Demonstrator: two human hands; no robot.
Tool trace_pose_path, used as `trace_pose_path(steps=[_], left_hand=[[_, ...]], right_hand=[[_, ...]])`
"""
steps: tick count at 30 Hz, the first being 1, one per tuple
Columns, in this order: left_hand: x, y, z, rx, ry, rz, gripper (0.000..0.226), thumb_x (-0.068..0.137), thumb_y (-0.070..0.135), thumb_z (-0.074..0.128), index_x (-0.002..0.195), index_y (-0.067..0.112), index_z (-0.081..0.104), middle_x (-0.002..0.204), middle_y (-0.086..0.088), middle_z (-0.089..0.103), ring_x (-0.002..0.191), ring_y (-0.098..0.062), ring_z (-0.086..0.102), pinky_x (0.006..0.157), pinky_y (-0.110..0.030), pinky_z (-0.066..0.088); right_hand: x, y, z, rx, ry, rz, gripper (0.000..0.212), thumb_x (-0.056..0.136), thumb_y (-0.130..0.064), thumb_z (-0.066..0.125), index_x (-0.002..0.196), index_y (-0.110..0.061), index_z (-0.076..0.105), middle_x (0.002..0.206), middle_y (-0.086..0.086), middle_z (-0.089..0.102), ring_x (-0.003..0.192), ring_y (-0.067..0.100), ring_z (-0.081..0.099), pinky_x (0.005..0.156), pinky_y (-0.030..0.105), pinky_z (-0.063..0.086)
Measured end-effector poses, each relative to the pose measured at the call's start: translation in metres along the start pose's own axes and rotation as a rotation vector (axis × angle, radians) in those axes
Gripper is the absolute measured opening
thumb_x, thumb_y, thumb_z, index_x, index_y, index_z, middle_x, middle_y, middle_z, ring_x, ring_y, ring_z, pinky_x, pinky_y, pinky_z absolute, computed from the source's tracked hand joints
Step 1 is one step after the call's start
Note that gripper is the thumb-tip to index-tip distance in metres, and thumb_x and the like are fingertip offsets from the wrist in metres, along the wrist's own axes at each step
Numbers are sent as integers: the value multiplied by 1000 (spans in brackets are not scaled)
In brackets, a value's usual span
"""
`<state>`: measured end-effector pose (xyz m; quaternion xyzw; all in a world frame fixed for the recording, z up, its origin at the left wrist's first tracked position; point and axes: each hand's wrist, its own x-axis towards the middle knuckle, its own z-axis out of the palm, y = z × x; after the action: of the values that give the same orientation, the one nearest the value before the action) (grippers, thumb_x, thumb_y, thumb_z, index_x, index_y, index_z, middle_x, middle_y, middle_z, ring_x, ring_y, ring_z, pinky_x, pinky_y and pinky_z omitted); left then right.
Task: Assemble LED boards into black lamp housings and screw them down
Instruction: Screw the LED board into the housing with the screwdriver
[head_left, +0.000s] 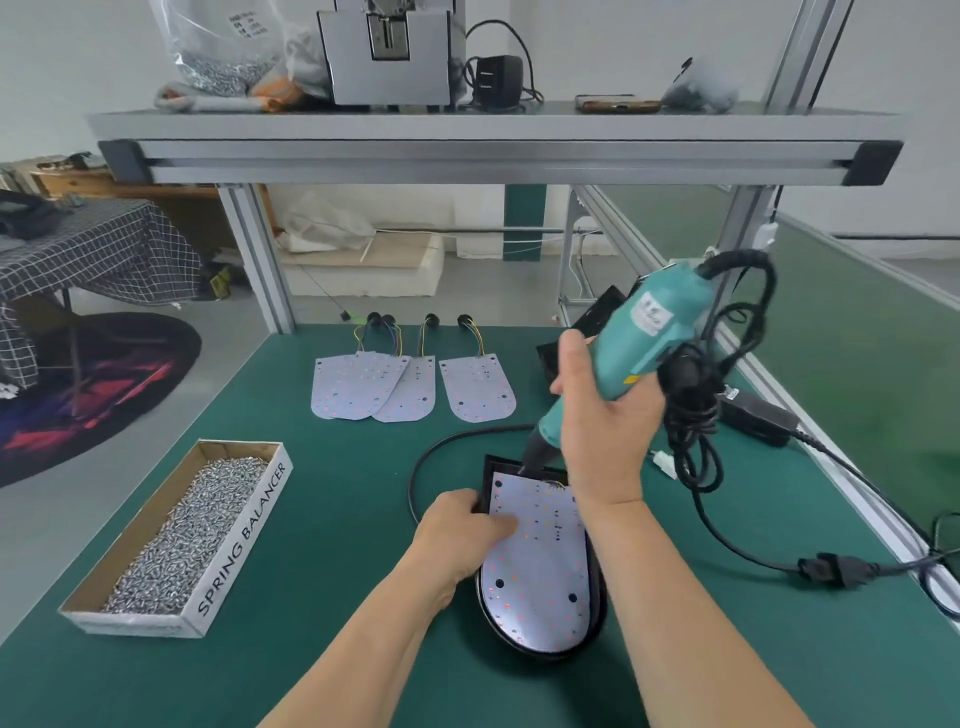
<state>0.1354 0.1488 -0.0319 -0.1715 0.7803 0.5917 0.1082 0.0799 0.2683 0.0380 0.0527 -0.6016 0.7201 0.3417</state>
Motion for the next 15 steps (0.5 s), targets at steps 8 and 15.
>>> trace_pose_path(steps=[8,15], left_hand=[[-3,2,2,7,29,14,52,60,30,66,98,-4,69,99,-18,76,99,-40,71,91,-56,56],[-1,-4,3,-10,49,26,60,60,30,66,103,-11,64,105,-24,72,78,-33,69,79,-42,55]], right_hand=[[26,20,-98,-139,368,199,29,79,-52,71,86,-30,54,60,-6,67,57,9,63,60,29,49],[36,64,-182,-370,378,544,51,85,-30,73,121,-14,40,106,10,63,81,32,66,69,36,53]])
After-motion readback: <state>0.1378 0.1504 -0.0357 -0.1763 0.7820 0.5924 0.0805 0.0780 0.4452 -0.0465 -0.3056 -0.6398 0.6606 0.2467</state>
